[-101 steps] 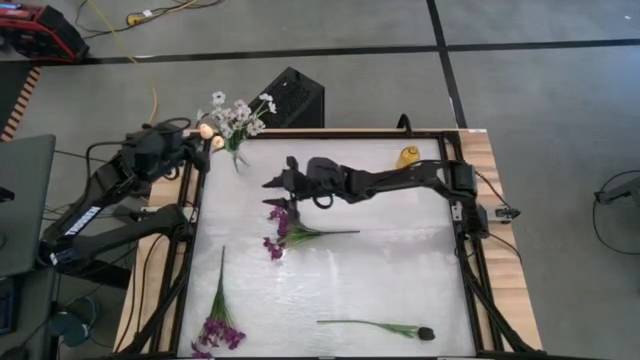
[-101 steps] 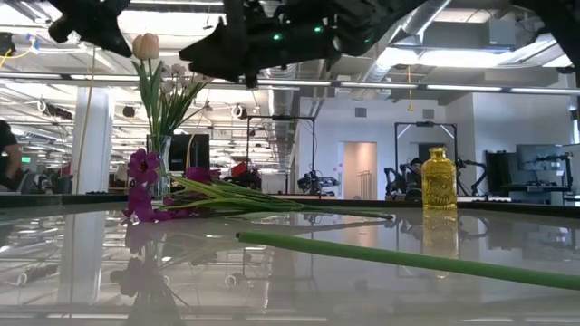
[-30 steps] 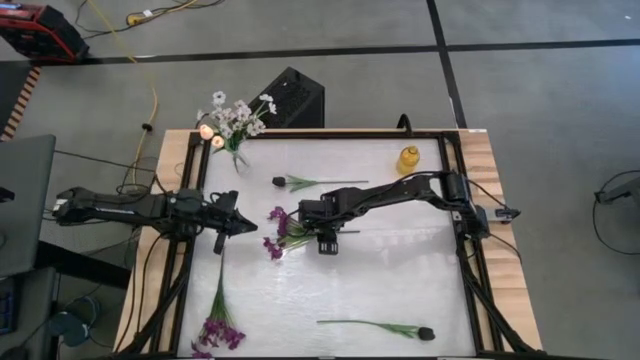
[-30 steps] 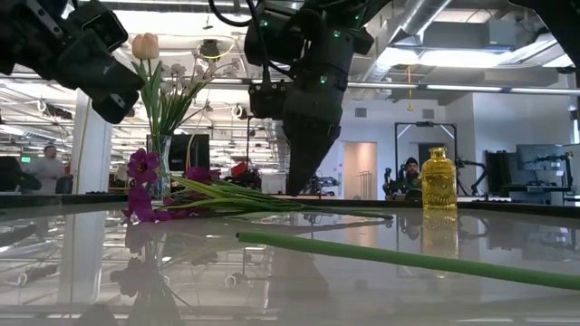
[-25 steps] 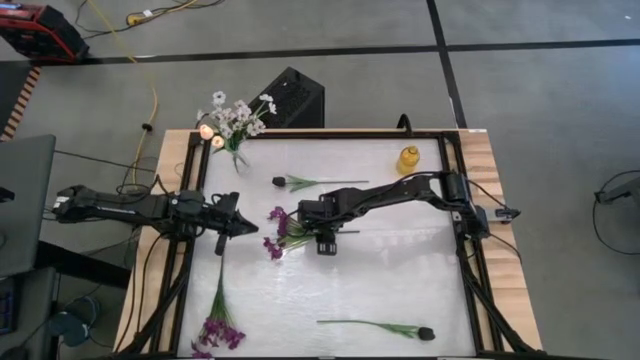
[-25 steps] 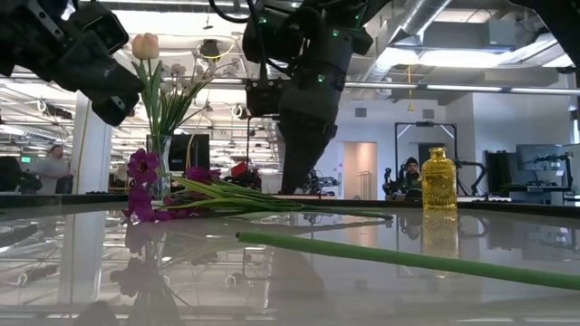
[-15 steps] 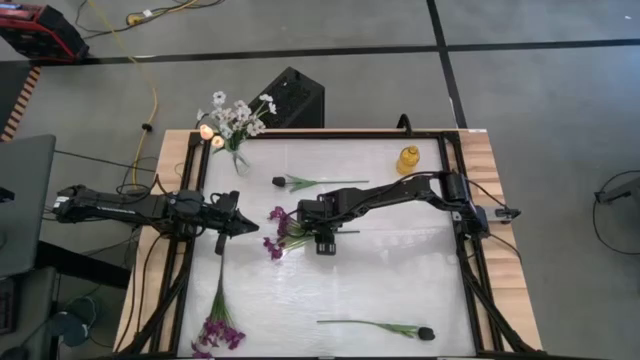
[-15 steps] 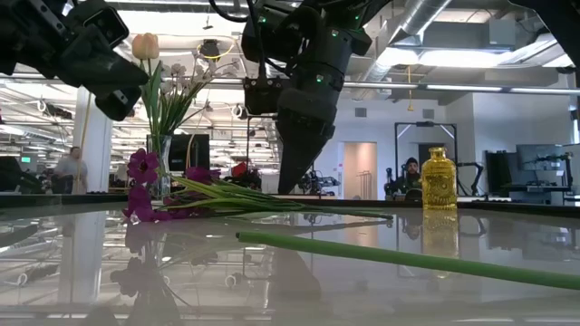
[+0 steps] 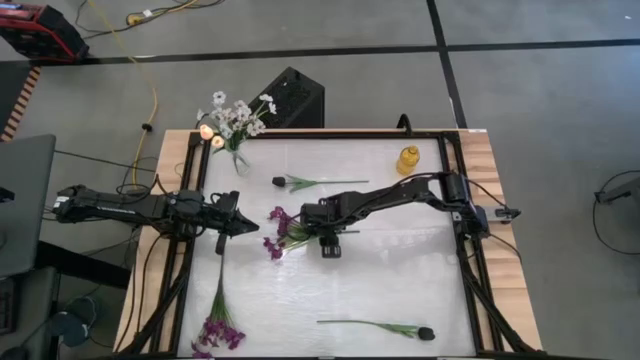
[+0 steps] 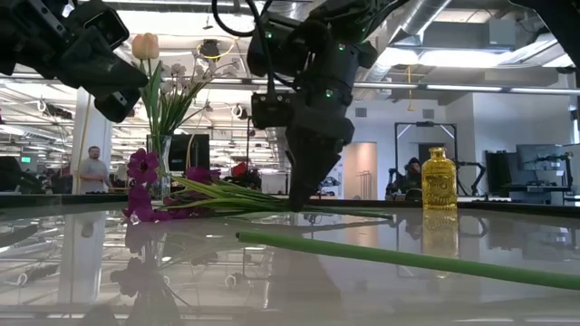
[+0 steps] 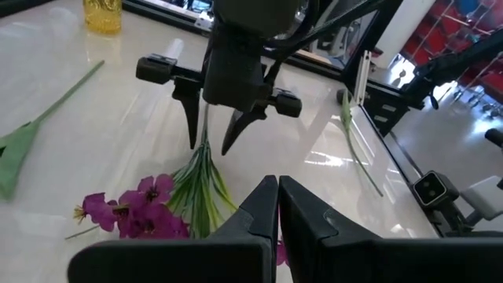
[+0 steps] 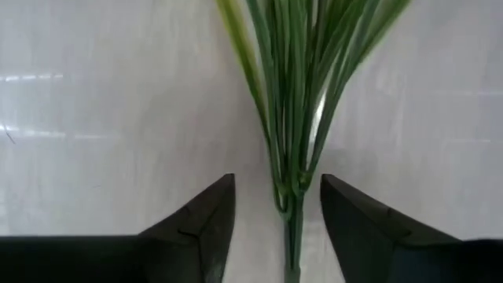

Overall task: Sort flowers into vase by color
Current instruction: Put the top purple flowers into the yellow vase

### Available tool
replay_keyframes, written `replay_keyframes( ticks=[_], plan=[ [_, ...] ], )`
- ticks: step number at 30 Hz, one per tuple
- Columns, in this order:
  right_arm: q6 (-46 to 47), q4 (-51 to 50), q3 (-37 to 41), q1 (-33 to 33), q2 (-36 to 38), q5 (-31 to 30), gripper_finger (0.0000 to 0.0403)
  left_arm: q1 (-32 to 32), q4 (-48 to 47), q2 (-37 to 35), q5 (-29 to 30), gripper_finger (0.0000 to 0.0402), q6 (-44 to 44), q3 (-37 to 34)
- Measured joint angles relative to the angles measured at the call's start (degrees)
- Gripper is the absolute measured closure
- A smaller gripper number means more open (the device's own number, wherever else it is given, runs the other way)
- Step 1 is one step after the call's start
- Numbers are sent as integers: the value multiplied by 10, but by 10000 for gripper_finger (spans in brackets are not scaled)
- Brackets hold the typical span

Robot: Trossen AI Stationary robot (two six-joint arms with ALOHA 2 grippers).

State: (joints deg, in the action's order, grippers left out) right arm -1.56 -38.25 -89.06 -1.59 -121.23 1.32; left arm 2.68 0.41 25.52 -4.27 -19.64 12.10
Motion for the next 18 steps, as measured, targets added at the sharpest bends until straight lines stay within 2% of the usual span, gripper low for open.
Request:
replay_keyframes(
  ticks=[3,8,13,18],
  plan=[
    [0,1,0,-1,0,-1,254,0,-2,0,0,401,0,0],
    [14,-4,0,-2,8,0,375,0,-3,0,1,401,-1,0],
    [1,-7,0,-3,47,1,373,0,-16,0,5,401,-1,0],
    [-19,51,40,0,116,0,382,0,-25,0,5,401,-1,0]
  ],
)
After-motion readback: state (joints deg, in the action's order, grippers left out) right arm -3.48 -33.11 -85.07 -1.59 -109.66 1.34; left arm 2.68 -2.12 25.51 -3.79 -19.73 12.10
